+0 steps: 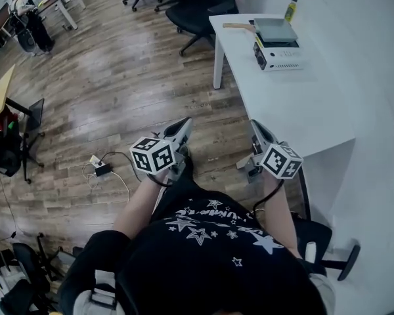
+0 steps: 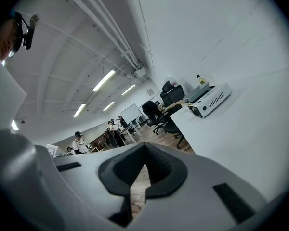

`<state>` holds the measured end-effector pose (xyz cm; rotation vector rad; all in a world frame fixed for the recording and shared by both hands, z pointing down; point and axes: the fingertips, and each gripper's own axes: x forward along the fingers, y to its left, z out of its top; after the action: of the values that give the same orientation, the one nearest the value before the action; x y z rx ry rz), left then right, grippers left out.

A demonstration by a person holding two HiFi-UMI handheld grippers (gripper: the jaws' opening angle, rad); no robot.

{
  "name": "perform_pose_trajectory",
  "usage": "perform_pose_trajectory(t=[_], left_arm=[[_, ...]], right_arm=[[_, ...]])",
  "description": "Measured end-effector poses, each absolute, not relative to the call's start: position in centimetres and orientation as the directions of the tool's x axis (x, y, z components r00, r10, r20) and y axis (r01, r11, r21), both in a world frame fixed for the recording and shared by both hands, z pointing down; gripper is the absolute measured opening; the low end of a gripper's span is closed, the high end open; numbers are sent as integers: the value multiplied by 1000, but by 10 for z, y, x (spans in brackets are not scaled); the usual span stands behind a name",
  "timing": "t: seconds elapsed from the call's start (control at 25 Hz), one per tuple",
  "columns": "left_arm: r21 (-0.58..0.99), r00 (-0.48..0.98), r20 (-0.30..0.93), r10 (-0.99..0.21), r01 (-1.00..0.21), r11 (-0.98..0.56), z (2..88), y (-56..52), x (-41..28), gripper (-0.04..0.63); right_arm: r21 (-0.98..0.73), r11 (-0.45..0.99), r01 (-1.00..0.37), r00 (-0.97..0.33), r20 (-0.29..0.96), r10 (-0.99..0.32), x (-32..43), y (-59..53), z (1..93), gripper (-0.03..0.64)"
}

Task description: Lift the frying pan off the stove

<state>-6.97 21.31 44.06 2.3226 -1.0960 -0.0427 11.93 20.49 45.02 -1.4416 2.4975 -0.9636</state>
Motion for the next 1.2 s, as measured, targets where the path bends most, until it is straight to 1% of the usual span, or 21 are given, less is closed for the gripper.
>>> perform_pose_trajectory(t=[0.56,0.76,1.2], left_arm=[[546,671,225,-707,-687,-479,452,64,-126,8],[555,708,228,-668,-658,-509,451,20,-133,8],[598,792,220,-570,-571,-562,459,-58,-164,8]], right_arm=[[-592,233,-772,-482,305,-821,82,64,471,8],[-599,190,-778,-454,327,-829,72,23,472,8],[-645,49,-762,-337,332,-881,47,-53,474,8]])
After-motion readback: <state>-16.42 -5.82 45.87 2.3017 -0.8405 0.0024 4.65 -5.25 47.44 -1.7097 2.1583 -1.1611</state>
